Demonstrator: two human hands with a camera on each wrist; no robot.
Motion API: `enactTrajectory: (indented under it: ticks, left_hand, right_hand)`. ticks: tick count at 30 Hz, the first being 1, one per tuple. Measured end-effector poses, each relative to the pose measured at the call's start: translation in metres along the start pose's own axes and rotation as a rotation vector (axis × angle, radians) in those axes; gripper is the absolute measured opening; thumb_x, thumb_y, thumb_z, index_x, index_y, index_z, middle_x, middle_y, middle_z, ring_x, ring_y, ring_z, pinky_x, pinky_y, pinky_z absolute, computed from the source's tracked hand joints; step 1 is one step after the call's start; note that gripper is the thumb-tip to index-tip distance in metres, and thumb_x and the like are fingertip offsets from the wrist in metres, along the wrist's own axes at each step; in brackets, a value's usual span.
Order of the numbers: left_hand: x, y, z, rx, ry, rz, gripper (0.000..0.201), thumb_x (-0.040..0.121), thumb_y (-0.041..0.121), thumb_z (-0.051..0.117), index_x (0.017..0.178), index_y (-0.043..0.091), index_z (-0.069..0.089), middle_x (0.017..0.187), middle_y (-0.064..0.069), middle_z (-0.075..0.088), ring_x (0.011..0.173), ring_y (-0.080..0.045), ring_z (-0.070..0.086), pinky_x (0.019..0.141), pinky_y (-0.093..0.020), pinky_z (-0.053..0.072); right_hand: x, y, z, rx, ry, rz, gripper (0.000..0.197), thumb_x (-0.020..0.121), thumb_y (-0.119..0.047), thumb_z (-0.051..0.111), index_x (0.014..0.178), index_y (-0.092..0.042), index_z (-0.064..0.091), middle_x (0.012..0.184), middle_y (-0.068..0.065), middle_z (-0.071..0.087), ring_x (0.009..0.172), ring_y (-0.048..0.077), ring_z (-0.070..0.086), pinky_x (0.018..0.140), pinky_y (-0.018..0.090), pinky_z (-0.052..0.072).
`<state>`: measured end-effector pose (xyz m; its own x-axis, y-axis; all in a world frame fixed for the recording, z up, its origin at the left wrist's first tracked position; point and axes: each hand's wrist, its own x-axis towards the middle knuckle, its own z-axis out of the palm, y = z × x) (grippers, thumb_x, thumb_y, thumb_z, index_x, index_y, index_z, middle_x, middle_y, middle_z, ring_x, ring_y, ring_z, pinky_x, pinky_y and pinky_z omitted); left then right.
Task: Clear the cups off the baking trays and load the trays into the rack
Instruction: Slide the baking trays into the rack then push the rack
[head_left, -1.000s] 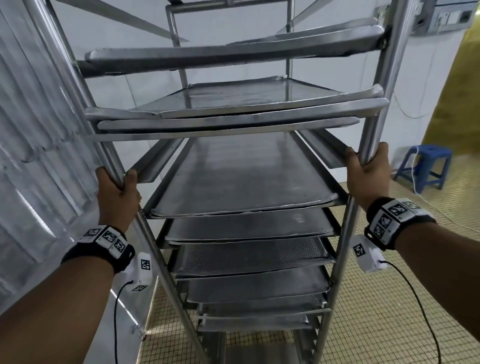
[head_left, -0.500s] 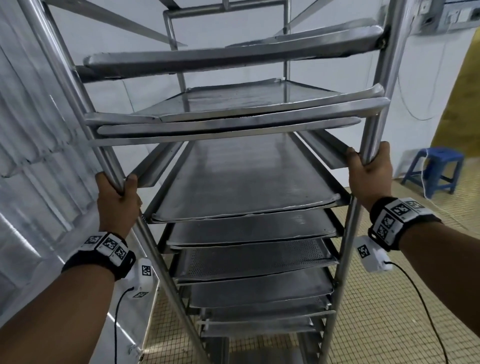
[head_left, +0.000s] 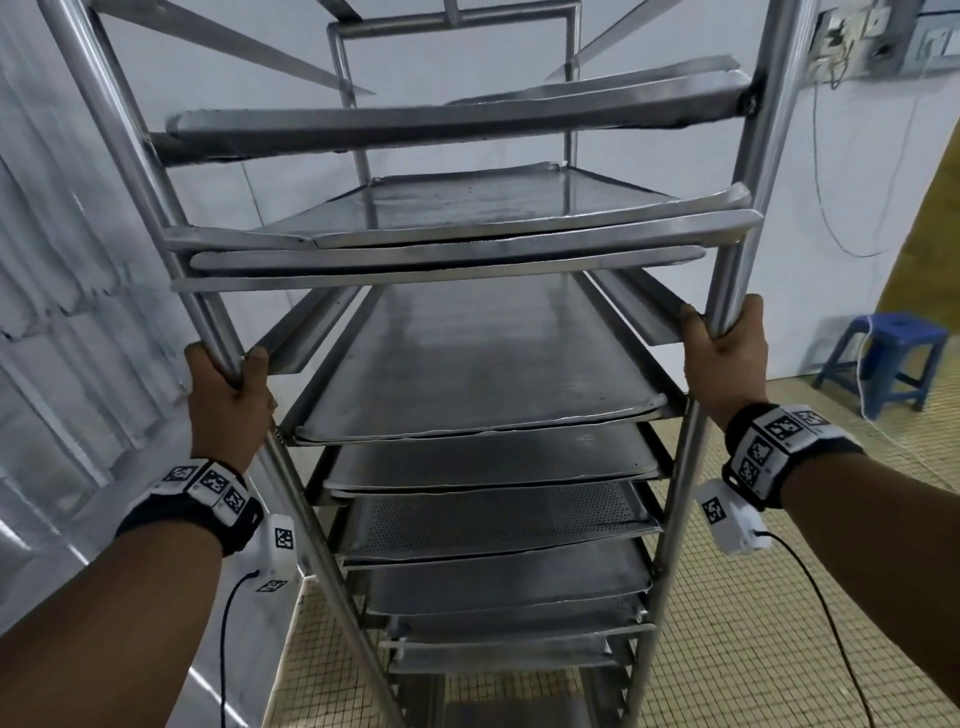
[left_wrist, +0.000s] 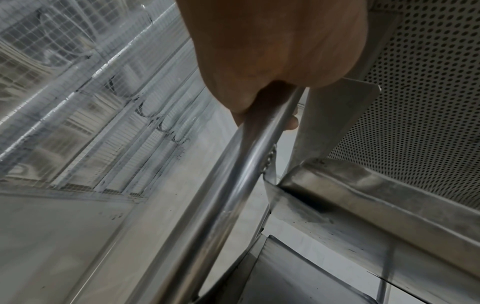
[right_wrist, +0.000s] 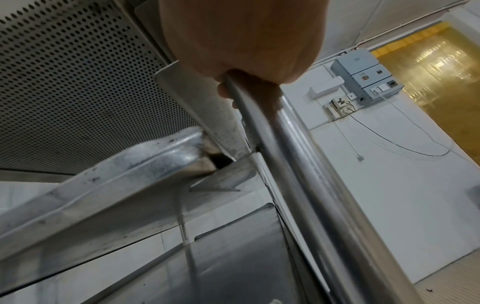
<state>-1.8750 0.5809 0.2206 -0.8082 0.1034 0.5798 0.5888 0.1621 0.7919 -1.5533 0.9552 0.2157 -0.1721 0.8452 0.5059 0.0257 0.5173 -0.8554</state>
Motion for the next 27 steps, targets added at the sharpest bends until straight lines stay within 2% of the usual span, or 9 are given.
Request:
enactTrajectory:
  ticks: [3,5,7,9,13,16,19,21,27]
  left_hand:
    - [0.016,-0.009,0.010,0.002,-0.002,-0.003,0.030,0.101,0.041,0.055,0.102,0.022,0.032,0.088,-0.037,0.061,0.049,-0.021,0.056,0.037,-0.019,0.043]
    - [0.027,-0.015,0.016,0.018,-0.005,-0.010,0.031,0.101,0.040,0.055,0.105,0.019,0.033,0.088,-0.036,0.062,0.049,-0.020,0.057,0.038,-0.019,0.044]
    - [0.038,-0.020,0.024,0.020,-0.005,-0.018,0.030,0.101,0.039,0.055,0.107,0.019,0.033,0.088,-0.035,0.062,0.048,-0.017,0.058,0.043,-0.024,0.047]
    - [0.050,-0.026,0.032,0.033,-0.004,-0.024,0.029,0.102,0.039,0.054,0.107,0.019,0.033,0.085,-0.033,0.063,0.054,-0.025,0.059,0.052,-0.030,0.049]
    - [0.079,-0.043,0.051,0.060,-0.019,-0.049,0.032,0.097,0.048,0.052,0.103,0.025,0.031,0.069,-0.014,0.063,0.056,-0.031,0.061,0.065,-0.051,0.057]
    - [0.101,-0.057,0.065,0.066,-0.029,-0.056,0.031,0.098,0.048,0.051,0.103,0.026,0.030,0.070,-0.013,0.063,0.058,-0.031,0.061,0.066,-0.051,0.058]
    - [0.123,-0.071,0.079,0.062,-0.027,-0.060,0.030,0.098,0.048,0.051,0.102,0.027,0.030,0.070,-0.015,0.064,0.059,-0.033,0.062,0.068,-0.052,0.058]
    - [0.137,-0.079,0.089,0.068,-0.033,-0.060,0.031,0.098,0.049,0.051,0.102,0.028,0.029,0.069,-0.014,0.064,0.060,-0.034,0.063,0.068,-0.053,0.058]
    - [0.173,-0.096,0.124,0.077,-0.034,-0.056,0.033,0.100,0.048,0.052,0.104,0.024,0.030,0.069,-0.011,0.062,0.062,-0.035,0.064,0.067,-0.048,0.056]
  right_hand:
    - [0.012,0.004,0.016,-0.005,-0.013,0.030,0.033,0.087,-0.053,0.061,0.080,-0.037,0.033,0.062,0.002,0.048,0.053,0.024,0.048,0.053,0.045,0.049]
    - [0.020,0.007,0.027,-0.029,-0.011,0.038,0.033,0.087,-0.054,0.061,0.078,-0.040,0.033,0.063,0.003,0.049,0.053,0.025,0.048,0.053,0.049,0.050]
    - [0.029,0.008,0.040,-0.037,-0.013,0.051,0.033,0.087,-0.053,0.060,0.080,-0.036,0.033,0.064,0.005,0.051,0.054,0.026,0.050,0.053,0.054,0.052]
    - [0.036,0.011,0.053,-0.042,-0.009,0.054,0.034,0.087,-0.053,0.060,0.084,-0.033,0.034,0.066,0.007,0.052,0.055,0.027,0.052,0.054,0.055,0.053]
    - [0.056,0.019,0.080,-0.056,-0.005,0.069,0.038,0.086,-0.056,0.060,0.090,-0.028,0.035,0.068,0.007,0.055,0.057,0.031,0.055,0.057,0.057,0.056]
    - [0.071,0.025,0.102,-0.076,0.006,0.090,0.042,0.086,-0.057,0.060,0.094,-0.024,0.036,0.071,0.012,0.059,0.065,0.043,0.062,0.059,0.059,0.056]
    - [0.086,0.030,0.124,-0.090,0.005,0.100,0.041,0.086,-0.060,0.060,0.092,-0.027,0.034,0.075,0.015,0.062,0.069,0.044,0.065,0.060,0.059,0.057]
    - [0.096,0.033,0.136,-0.104,0.001,0.105,0.041,0.087,-0.060,0.060,0.090,-0.029,0.033,0.075,0.013,0.062,0.068,0.043,0.065,0.060,0.057,0.058]
    - [0.134,0.047,0.172,-0.057,-0.035,0.100,0.037,0.094,-0.048,0.060,0.098,-0.022,0.034,0.070,0.008,0.057,0.053,0.028,0.057,0.052,0.041,0.053]
